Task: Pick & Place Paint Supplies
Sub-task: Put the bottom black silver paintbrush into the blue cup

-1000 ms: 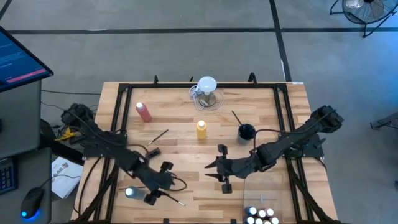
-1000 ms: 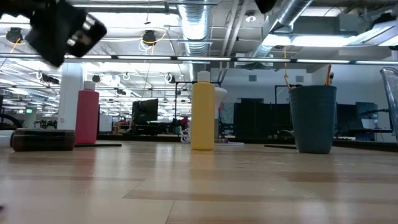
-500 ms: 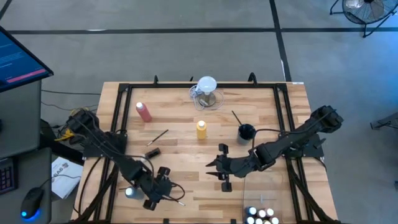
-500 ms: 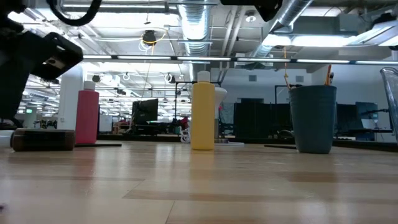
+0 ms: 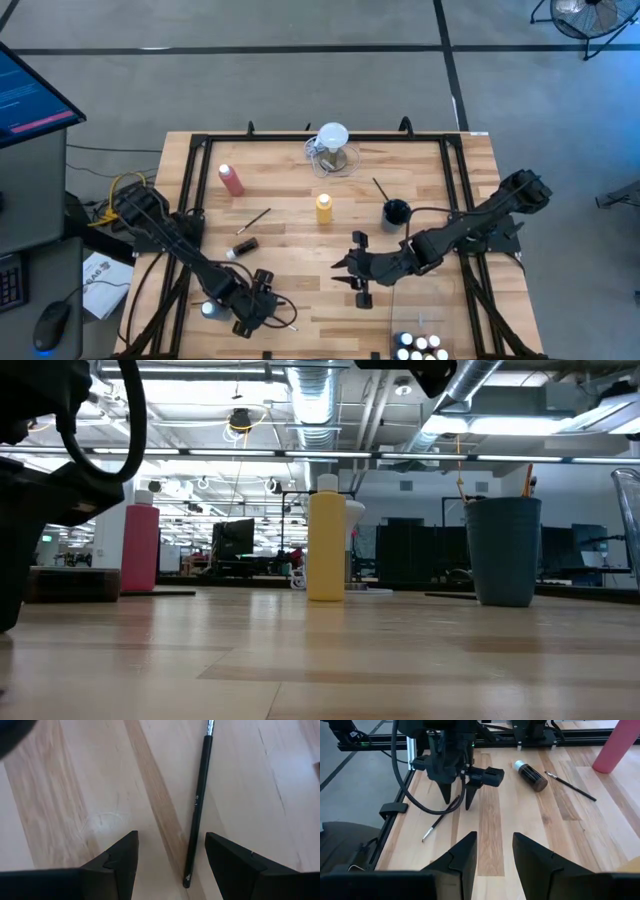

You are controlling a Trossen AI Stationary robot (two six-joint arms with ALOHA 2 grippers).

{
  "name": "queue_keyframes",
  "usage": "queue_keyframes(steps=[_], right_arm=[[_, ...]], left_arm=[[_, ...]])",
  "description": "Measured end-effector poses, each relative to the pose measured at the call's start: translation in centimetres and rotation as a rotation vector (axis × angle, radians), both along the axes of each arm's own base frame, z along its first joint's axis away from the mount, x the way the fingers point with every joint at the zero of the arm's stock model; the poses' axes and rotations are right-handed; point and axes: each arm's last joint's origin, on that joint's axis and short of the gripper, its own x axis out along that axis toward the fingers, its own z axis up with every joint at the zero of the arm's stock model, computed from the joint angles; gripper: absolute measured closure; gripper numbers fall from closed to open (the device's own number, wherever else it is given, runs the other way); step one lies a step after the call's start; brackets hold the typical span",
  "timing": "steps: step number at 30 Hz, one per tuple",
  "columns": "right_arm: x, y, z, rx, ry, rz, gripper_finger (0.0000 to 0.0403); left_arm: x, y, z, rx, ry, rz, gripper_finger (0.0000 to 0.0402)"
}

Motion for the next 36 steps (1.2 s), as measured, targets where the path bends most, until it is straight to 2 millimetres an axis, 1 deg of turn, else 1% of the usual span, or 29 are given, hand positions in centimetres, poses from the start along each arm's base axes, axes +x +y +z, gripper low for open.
queue_keyframes(steps=[11, 20, 26, 30, 36], right_arm=[[-0.4, 0.8, 0.0, 0.012, 0.000, 0.016, 0.0284], [-0.5, 0.8, 0.0, 0.015, -0.001, 0.016, 0.0284], [-0.5, 0.8, 0.0, 0.015, -0.002, 0.016, 0.0284], [-0.5, 0.8, 0.0, 0.021, -0.002, 0.012, 0.0284], [-0.4, 0.7, 0.0, 0.021, -0.001, 0.007, 0.0284]], left_arm=[[0.1, 0.2, -0.2, 0.062, -0.042, 0.018, 0.0202], [0.2, 0.4, -0.2, 0.097, -0.072, 0.056, 0.0202], [0.7, 1.0, -0.2, 0.097, -0.071, 0.086, 0.0204], [0.9, 1.3, -0.3, 0.076, -0.060, 0.097, 0.0226], [0.8, 1.7, -0.6, 0.044, -0.042, 0.110, 0.0285]])
